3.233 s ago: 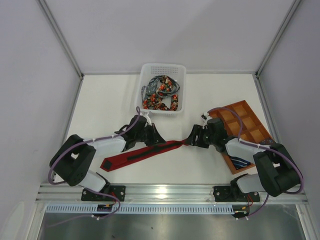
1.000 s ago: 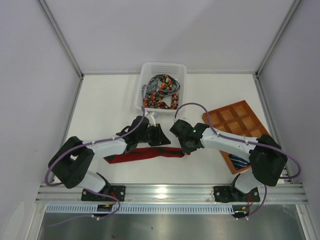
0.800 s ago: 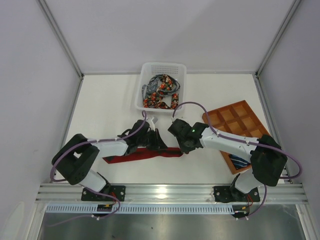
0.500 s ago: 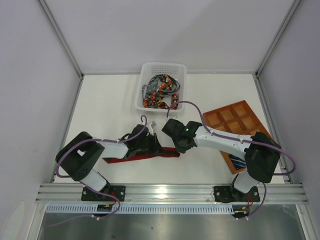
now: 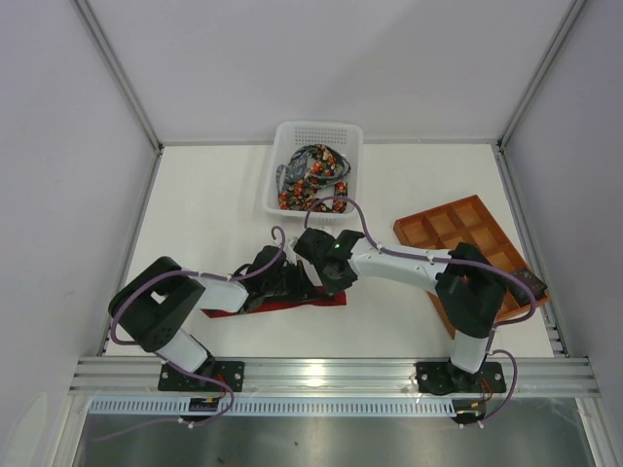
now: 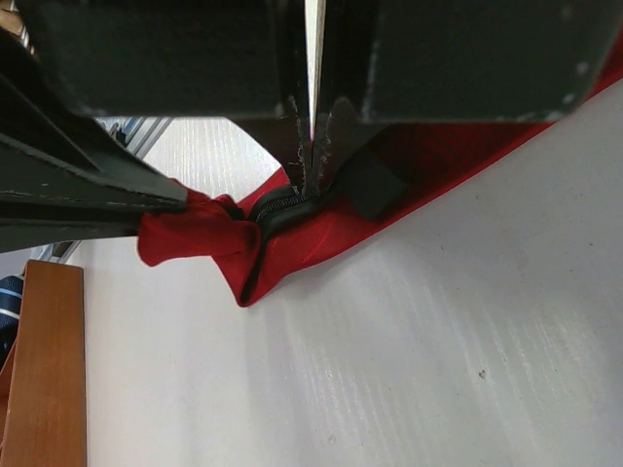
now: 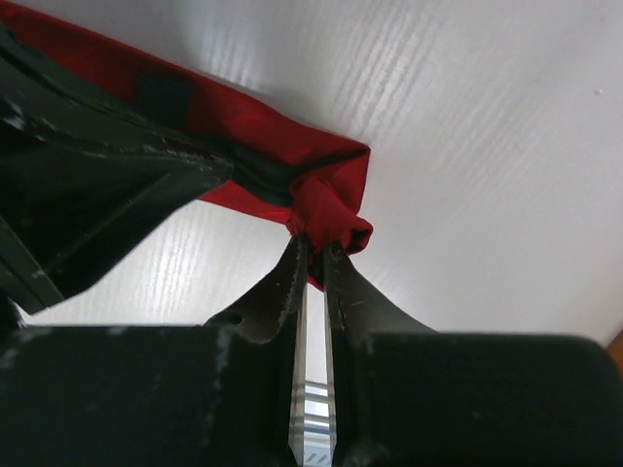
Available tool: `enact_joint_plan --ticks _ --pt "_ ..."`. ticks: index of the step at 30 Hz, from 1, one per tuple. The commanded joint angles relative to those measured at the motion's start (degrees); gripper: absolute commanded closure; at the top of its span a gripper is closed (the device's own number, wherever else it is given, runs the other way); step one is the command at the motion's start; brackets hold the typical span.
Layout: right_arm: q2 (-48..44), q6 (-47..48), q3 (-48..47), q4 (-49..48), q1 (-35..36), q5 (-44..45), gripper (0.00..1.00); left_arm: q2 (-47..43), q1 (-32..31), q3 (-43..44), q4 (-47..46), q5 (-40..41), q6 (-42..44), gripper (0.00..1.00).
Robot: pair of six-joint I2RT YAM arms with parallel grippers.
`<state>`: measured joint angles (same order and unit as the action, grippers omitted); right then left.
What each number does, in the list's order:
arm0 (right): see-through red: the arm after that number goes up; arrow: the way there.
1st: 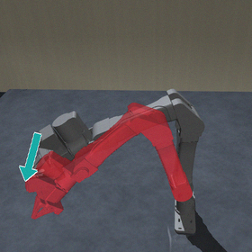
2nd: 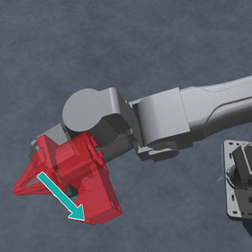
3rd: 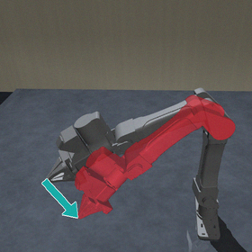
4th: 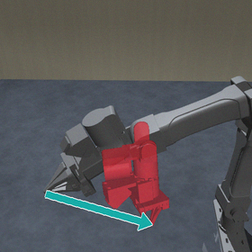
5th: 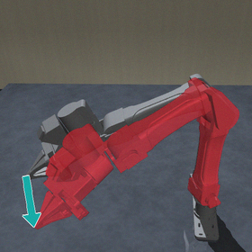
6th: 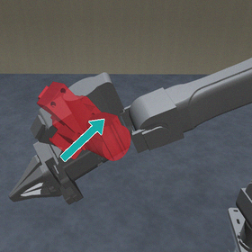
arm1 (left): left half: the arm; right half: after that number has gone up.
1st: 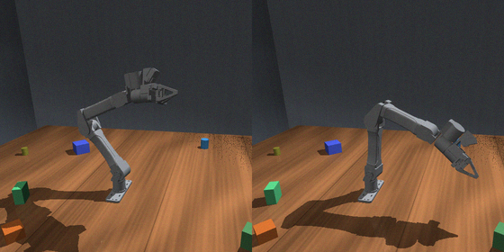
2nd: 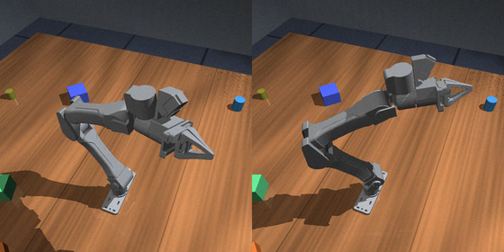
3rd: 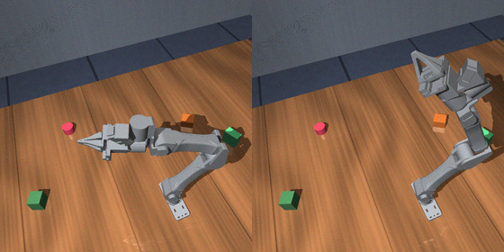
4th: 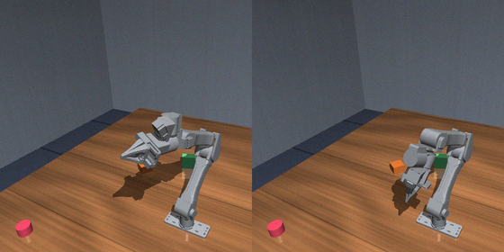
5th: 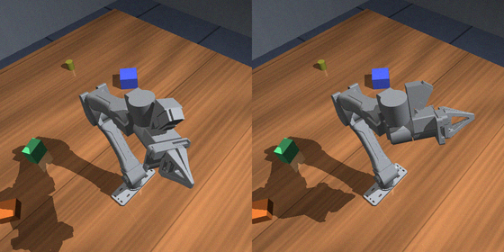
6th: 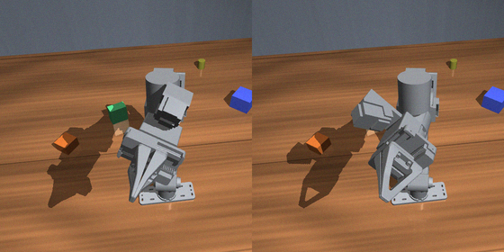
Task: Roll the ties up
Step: Roll the tie
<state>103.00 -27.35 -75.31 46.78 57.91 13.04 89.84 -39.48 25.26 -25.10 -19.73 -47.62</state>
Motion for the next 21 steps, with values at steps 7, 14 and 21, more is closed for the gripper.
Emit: enact_joint_plan --ticks 7,14,21 --pt "3.9 -2.4 -4.6 -2.9 -0.3 -3.2 0.85 1.1 -0.5 -1.2 1.4 1.7 0.1 0.99" --pt "0.0 -2.5 0.3 -8.0 -0.8 -7.1 0.57 0.9 -0.5 -1.3 1.7 1.9 0.1 0.99" --pt "-7.1 -3.6 9.7 -20.2 -6.0 -21.3 0.52 1.1 -0.5 -1.0 1.8 1.6 -0.1 0.99"
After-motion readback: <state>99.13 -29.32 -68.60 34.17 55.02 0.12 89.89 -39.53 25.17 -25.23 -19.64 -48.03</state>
